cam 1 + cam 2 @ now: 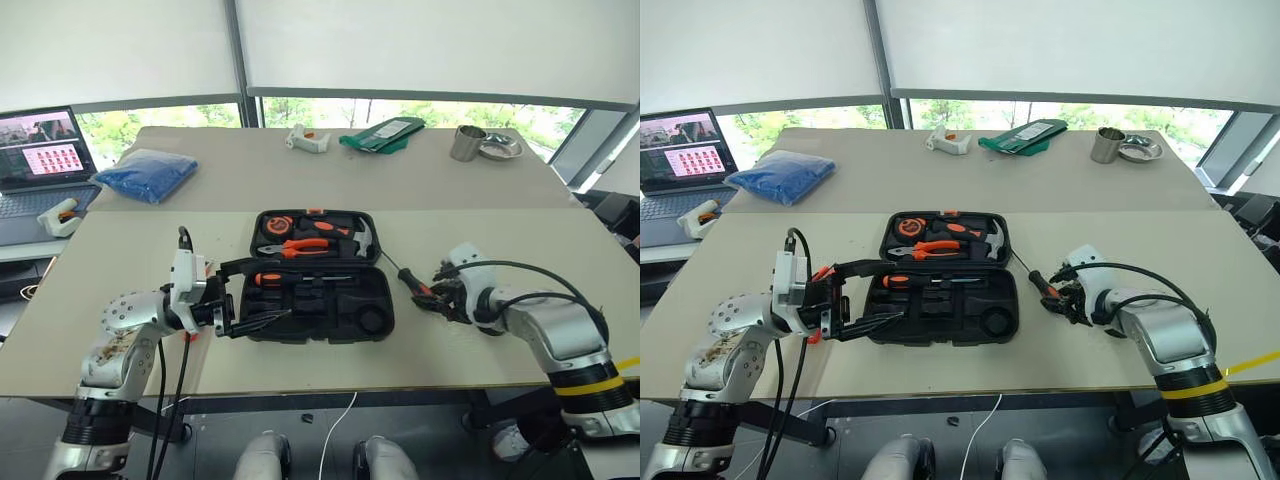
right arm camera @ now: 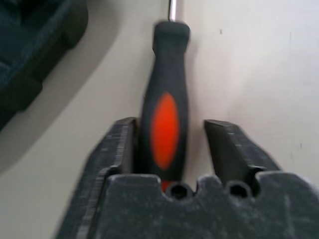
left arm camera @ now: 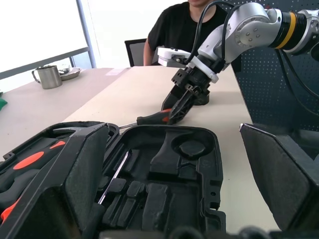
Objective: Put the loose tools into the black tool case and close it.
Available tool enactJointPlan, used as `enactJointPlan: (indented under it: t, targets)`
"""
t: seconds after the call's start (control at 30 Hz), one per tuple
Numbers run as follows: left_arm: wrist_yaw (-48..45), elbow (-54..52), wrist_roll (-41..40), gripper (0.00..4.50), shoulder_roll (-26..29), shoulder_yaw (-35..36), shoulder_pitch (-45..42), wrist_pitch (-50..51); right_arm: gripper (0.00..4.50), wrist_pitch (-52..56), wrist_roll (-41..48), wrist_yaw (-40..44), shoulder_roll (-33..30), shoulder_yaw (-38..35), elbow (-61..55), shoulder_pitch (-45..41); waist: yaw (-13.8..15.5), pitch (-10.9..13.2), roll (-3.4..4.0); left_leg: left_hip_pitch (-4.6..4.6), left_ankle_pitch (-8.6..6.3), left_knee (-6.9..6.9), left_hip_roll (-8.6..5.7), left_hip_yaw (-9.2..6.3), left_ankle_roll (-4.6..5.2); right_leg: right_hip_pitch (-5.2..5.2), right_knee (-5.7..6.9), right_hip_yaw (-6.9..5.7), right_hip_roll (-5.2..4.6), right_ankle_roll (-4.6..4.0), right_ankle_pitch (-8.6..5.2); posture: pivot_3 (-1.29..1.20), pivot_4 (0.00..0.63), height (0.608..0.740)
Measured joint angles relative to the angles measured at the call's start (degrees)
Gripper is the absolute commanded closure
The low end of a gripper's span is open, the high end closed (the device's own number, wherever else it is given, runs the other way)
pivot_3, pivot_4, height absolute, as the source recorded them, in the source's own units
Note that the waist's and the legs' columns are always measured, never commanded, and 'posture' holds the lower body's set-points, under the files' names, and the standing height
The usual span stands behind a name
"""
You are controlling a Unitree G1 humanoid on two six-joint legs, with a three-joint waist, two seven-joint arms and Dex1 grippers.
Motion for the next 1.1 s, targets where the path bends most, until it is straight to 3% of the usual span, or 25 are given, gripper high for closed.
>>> enactJointPlan:
  t: [0.23, 0.37, 0.5, 0.6, 0.77, 0.9, 1.1]
  targets:
    - [-0.24, 0.15, 0.09, 0.0, 0.03, -0.36, 0.08, -0.04, 3.44, -3.65, -0.87, -2.96, 2.66, -4.69, -1.6, 4.48, 0.05, 0.0, 0.0, -0.02, 0.0, 0.0, 0.02, 0.0, 0.0, -0.01, 0.0, 0.0, 0.02, 0.0, 0.0, 0.0, 0.15, 0.74]
    - [1.14, 0.49, 0.08, 0.0, 0.47, 1.63, 2.0, -0.04, 3.44, -14.24, -2.39, -1.65, 1.15, -8.63, -4.09, 7.53, -0.09, 0.01, 0.01, 0.0, 0.0, 0.0, 0.03, 0.02, 0.0, -0.02, -0.01, 0.02, 0.02, 0.02, 0.0, 0.0, 0.15, 0.74]
    - [1.82, 1.26, 0.25, 0.0, 1.67, 4.15, 5.01, -0.35, 3.44, -23.52, -3.48, 3.73, -1.05, -8.8, -3.37, 5.07, -0.73, 0.01, 0.02, 0.08, -0.01, -0.01, 0.11, 0.02, -0.01, -0.06, 0.02, 0.03, 0.06, -0.04, -0.01, 0.0, 0.15, 0.74]
    - [2.71, 1.9, 1.07, 0.0, 2.59, 6.12, 7.42, -1.14, 3.44, -34.96, -4.63, 14.4, -1.86, -3.84, -0.58, -1.69, -1.47, 0.02, 0.03, 0.1, 0.0, -0.02, 0.16, -0.01, -0.02, -0.09, 0.05, 0.03, 0.1, -0.08, -0.01, 0.0, 0.15, 0.74]
    - [4.5, 3.52, 4.43, 0.0, 5.55, 7.43, 10.94, -1.61, 3.44, -42.01, -8.75, 29.81, 1.24, 9.46, 7.69, -14.16, -1.61, 0.03, 0.03, 0.11, 0.0, -0.1, 0.2, 0.02, -0.03, -0.17, 0.05, 0.05, 0.1, -0.14, 0.0, 0.0, 0.15, 0.74]
    - [6.03, 3.77, 6.04, 0.0, 5.7, 7.42, 11.32, -2.34, 3.44, -43.11, -13.15, 34.93, 4.88, 16.85, 14.02, -18.81, -0.61, 0.03, 0.03, -0.19, 0.02, -0.11, 0.13, 0.08, -0.05, -0.44, 0.05, 0.04, -0.04, -0.29, 0.12, 0.0, 0.15, 0.74]
    - [7.59, 3.36, 6.86, 0.0, 5.7, 7.43, 11.55, -3.69, 3.44, -43.79, -16.82, 37.23, 5.73, 18.59, 20.32, -20.43, -0.15, 0.04, 0.03, -0.27, 0.02, -0.11, 0.08, 0.26, -0.05, -0.51, 0.04, 0.03, -0.09, -0.47, 0.28, 0.0, 0.15, 0.74]
